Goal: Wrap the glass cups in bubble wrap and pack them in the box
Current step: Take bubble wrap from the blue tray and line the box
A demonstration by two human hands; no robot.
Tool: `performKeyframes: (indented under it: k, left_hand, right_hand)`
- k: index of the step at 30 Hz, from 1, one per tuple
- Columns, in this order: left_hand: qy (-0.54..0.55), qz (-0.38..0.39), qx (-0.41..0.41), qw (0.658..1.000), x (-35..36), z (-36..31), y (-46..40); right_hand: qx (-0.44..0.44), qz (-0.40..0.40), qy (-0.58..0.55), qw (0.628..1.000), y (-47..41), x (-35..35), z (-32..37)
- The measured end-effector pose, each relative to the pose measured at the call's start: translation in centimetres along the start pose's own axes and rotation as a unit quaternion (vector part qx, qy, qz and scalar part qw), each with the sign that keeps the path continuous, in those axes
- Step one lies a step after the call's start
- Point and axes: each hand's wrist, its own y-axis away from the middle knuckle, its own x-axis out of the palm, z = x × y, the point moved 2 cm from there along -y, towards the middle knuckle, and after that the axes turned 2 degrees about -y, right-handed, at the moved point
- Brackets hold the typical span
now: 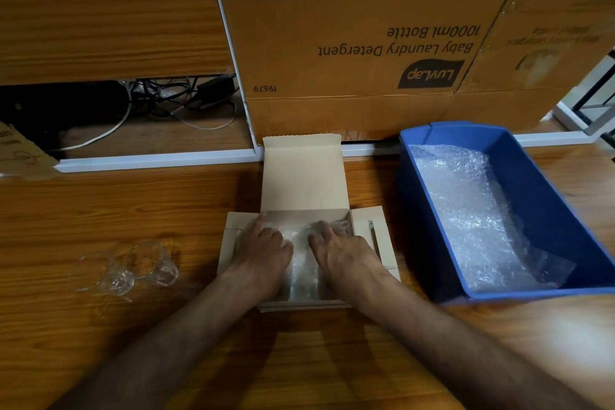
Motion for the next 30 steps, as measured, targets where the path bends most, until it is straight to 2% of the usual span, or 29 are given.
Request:
performKeyframes:
  k: [5, 7, 10, 12, 15, 18, 22, 27, 30]
  left_hand:
    - [0.112, -0.089, -0.035, 0.989, -1.4, -0.4, 2.1]
    - [0.153, -0.145, -0.050, 0.976, -2.9, -1.0, 2.5]
    - [0.178, -0.250, -0.033, 0.951, -5.6, -2.7, 2.4]
    - [0.170, -0.314, -0.010, 0.934, -7.2, -4.4, 1.5]
    - [0.169, -0.340, 0.020, 0.925, -9.6, -7.4, -0.5]
    - [0.163, -0.356, 0.047, 0.919, -11.6, -10.1, -2.6]
    - [0.173, -0.371, 0.062, 0.910, -13.7, -12.5, -4.7]
    - [0.173, -0.375, 0.061, 0.909, -14.9, -13.8, -6.8]
    - [0.159, -0.381, 0.059, 0.909, -14.8, -14.5, -7.7]
  right_hand:
    - [0.003, -0.104, -0.086, 0.991, 4.0, -0.8, -1.9]
    - [0.031, -0.167, -0.105, 0.980, 5.7, -0.6, -3.1]
    - [0.091, -0.290, -0.156, 0.940, 7.8, 0.0, -5.6]
    - [0.128, -0.342, -0.173, 0.915, 9.1, 0.5, -7.8]
    - [0.190, -0.376, -0.180, 0.889, 10.8, 2.1, -11.9]
    - [0.239, -0.330, -0.188, 0.894, 11.7, 4.3, -16.1]
    - [0.252, -0.184, -0.210, 0.926, 12.3, 6.6, -20.4]
    - [0.185, -0.039, -0.203, 0.961, 11.7, 7.1, -21.8]
    - [0.154, -0.015, -0.166, 0.974, 10.5, 7.2, -21.5]
